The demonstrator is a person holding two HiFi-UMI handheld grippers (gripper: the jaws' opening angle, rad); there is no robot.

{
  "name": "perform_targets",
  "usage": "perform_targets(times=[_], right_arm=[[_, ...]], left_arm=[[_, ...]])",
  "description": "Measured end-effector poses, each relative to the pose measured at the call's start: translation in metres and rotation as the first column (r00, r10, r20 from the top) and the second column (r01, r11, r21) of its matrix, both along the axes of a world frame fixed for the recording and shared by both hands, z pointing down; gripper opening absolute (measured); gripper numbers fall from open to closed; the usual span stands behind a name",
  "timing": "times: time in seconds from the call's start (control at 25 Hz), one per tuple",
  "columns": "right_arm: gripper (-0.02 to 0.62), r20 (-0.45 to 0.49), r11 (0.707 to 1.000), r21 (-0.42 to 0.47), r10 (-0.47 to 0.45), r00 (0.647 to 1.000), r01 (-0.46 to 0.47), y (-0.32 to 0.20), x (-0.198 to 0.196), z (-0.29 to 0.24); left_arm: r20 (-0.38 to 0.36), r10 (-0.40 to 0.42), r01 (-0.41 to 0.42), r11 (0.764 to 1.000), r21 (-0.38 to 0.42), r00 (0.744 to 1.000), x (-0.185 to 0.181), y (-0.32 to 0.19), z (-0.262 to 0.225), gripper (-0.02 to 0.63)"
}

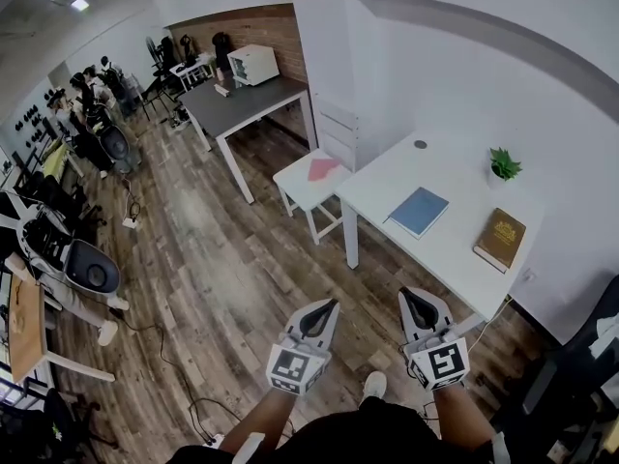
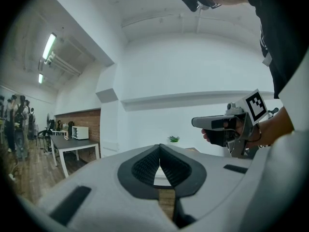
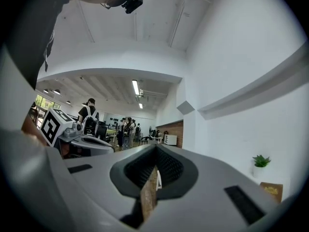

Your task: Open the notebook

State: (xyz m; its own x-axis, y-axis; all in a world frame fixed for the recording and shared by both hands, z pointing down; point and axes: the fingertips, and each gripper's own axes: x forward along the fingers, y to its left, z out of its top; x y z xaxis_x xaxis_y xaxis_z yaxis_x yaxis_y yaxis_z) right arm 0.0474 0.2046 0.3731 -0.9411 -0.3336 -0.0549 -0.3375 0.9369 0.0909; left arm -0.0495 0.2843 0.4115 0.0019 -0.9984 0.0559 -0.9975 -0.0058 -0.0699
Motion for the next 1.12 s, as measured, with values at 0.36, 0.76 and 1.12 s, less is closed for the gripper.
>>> perform_targets(times=[0.36,0.76,1.12], right_arm=[[0.002,-0.004,1.0,-0.016,-0.008,1.0,0.008,-0.073,-0.004,0.005],[0.002,-0.008,1.0,-0.015,-0.007,1.0,0.007,-0.121,-0.002,0.011],[0.002,-0.027,0.998,-0.033,0.046,0.999,-0.047,-0.172,-0.014,0.025]], left_arm=[[-0.025,-0.023,0.023,1.0,0.001,0.999,-0.01,-0.069,0.0,0.005],[-0.021,-0.032,0.031,0.999,-0.015,0.999,-0.009,-0.114,0.008,0.005],[-0.023,0.022,-0.023,0.999,-0.03,0.999,-0.028,-0.172,0.02,0.005]])
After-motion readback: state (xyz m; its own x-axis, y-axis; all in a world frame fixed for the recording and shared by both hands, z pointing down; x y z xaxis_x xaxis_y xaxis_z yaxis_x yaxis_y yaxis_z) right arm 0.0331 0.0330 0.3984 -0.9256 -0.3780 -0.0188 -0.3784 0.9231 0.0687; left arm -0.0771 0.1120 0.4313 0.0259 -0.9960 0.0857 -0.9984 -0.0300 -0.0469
